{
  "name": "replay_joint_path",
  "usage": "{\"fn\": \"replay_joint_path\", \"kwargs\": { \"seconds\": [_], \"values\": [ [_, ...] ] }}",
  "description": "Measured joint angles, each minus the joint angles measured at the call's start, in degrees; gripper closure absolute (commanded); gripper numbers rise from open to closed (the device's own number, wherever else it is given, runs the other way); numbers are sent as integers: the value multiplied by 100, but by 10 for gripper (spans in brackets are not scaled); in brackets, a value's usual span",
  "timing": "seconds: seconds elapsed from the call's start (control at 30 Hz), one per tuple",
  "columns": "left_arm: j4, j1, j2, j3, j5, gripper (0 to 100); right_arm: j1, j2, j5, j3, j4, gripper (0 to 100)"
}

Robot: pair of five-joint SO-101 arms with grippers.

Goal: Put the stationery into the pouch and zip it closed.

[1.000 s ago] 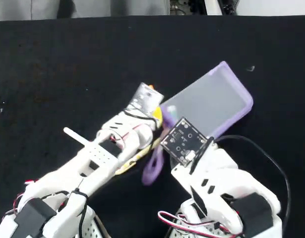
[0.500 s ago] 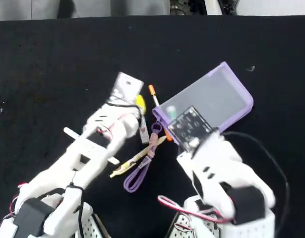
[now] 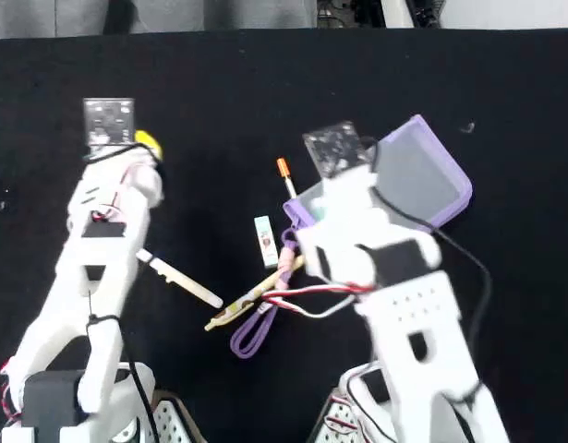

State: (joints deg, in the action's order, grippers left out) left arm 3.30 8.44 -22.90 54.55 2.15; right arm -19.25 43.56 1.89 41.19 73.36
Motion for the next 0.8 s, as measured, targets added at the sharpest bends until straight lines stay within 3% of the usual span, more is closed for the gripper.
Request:
{"fn": "replay_joint_path", "kwargs": {
  "seconds": [0.2,0.33,0.5,0.8],
  "values": [
    [510,501,0,-9,0,970,-1081,-862,1169,-79,-404,740],
    [870,651,158,-9,-176,970,-1327,-1635,1697,-35,-1116,740],
    [967,721,475,-9,-580,970,-1345,-2655,2171,-35,-1336,740],
    [967,712,1116,-220,-624,970,-818,-3859,2268,-554,-1266,740]
  ]
}}
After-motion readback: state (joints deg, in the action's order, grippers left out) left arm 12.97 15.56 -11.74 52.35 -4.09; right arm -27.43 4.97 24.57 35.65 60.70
